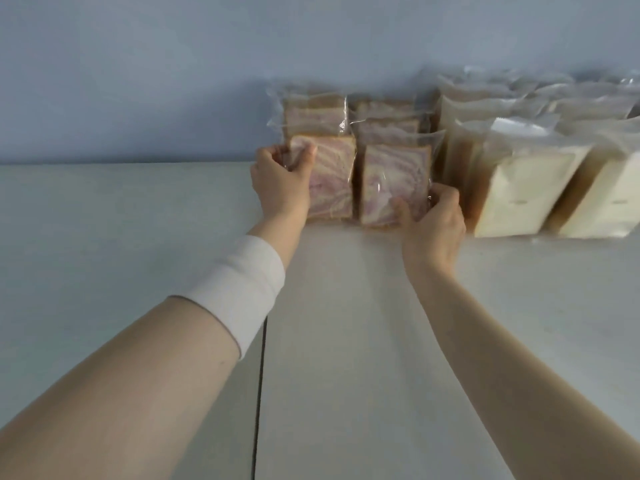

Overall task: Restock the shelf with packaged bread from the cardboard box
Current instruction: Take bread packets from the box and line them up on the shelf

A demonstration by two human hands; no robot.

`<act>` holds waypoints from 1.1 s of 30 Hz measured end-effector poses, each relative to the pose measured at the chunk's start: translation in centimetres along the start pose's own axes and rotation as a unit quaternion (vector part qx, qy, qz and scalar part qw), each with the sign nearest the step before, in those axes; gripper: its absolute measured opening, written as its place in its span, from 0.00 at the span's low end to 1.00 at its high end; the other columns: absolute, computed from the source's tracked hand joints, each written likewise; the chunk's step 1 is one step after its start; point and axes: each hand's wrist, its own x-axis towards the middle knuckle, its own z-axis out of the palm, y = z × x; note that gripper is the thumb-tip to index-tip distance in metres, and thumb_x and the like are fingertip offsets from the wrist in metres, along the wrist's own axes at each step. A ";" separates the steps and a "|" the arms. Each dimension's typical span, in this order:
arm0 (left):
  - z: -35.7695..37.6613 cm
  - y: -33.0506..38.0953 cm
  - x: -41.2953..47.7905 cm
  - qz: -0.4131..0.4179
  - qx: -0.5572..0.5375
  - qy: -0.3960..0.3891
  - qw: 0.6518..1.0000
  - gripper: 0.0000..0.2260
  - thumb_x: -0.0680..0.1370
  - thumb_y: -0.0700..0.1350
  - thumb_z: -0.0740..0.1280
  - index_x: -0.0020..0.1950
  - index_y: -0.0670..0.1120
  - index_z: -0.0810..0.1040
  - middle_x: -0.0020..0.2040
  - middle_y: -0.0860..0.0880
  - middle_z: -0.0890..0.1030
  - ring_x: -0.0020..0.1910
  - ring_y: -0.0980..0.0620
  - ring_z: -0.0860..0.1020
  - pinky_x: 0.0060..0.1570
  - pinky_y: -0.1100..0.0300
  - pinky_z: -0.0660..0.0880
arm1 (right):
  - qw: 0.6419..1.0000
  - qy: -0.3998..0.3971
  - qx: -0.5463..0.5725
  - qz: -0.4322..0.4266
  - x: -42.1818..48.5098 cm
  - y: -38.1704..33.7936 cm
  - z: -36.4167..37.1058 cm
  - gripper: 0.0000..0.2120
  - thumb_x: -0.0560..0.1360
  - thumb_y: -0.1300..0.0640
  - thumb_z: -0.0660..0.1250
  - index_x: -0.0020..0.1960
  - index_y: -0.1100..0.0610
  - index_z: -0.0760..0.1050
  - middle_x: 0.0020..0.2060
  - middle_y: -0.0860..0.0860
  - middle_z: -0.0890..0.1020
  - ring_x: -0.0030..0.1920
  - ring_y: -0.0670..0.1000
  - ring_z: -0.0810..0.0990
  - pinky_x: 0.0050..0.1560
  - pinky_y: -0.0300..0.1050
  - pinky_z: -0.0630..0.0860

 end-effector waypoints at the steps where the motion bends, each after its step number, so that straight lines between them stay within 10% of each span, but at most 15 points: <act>1: -0.3 0.3 -0.1 0.001 0.007 -0.007 1.000 0.23 0.73 0.51 0.70 0.59 0.37 0.72 0.56 0.40 0.77 0.57 0.42 0.75 0.59 0.53 0.70 | 0.999 -0.014 -0.039 -0.006 -0.3 -0.1 0.0 0.29 0.75 0.53 0.67 0.71 0.59 0.62 0.65 0.56 0.69 0.67 0.56 0.66 0.67 0.45 0.62; 6: -3.9 2.1 -4.1 0.181 0.221 -0.004 0.958 0.26 0.73 0.52 0.69 0.67 0.42 0.67 0.66 0.42 0.69 0.67 0.43 0.65 0.62 0.59 0.58 | 0.989 -0.033 -0.105 -0.097 -4.7 -1.2 -3.6 0.36 0.76 0.54 0.66 0.76 0.58 0.49 0.72 0.56 0.61 0.72 0.54 0.58 0.73 0.47 0.56; 11: -4.8 5.0 -13.0 0.520 0.322 -0.209 0.763 0.19 0.66 0.46 0.75 0.53 0.41 0.76 0.52 0.38 0.76 0.52 0.37 0.75 0.45 0.49 0.72 | 0.957 -0.031 -0.271 -0.098 -10.2 0.9 -12.1 0.30 0.75 0.56 0.66 0.74 0.56 0.58 0.68 0.56 0.64 0.68 0.57 0.63 0.68 0.48 0.62; 23: 8.7 15.2 -45.4 0.523 0.409 -0.444 0.602 0.23 0.75 0.49 0.67 0.65 0.42 0.63 0.64 0.41 0.66 0.64 0.42 0.64 0.58 0.51 0.66 | 0.879 -0.003 -0.454 0.143 -19.9 15.8 -41.9 0.26 0.73 0.54 0.66 0.68 0.57 0.63 0.62 0.58 0.67 0.63 0.60 0.66 0.57 0.54 0.70; 33: 20.8 7.8 -74.7 0.508 0.398 -0.631 0.431 0.27 0.74 0.51 0.69 0.66 0.41 0.63 0.66 0.40 0.67 0.66 0.41 0.63 0.64 0.49 0.64 | 0.801 -0.022 -0.415 0.430 -33.4 37.9 -58.4 0.18 0.75 0.58 0.61 0.64 0.56 0.65 0.61 0.56 0.67 0.63 0.58 0.65 0.58 0.53 0.69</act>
